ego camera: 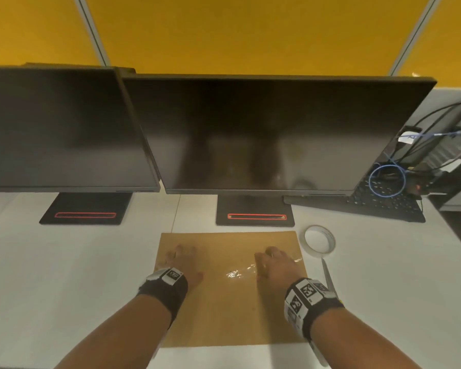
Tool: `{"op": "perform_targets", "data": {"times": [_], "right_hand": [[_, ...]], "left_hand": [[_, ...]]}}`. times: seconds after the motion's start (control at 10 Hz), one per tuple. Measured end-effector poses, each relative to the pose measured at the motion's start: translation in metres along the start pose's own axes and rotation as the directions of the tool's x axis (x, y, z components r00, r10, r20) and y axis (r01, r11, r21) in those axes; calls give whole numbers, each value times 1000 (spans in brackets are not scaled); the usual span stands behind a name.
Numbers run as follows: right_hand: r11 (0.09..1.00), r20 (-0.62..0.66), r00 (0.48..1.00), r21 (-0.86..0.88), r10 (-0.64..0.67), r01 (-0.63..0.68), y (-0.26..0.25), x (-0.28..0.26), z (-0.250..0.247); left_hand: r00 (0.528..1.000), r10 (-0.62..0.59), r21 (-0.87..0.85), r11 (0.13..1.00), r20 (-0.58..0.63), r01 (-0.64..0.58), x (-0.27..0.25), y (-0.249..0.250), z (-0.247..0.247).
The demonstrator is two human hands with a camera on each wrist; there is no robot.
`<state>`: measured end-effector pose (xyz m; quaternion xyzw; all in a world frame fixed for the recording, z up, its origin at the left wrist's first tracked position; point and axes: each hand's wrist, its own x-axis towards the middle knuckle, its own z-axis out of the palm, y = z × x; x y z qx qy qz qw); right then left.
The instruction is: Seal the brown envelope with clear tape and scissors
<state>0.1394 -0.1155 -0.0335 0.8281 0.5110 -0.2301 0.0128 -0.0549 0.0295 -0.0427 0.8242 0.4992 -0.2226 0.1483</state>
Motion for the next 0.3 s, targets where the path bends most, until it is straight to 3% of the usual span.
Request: {"op": "perform_targets", "data": {"times": [0.3], "right_hand": [[985,48,997,-167,61,-52,-10,14,-22]], "left_hand": [[997,24,18,1000,78,-25,8,7,-25]]}}
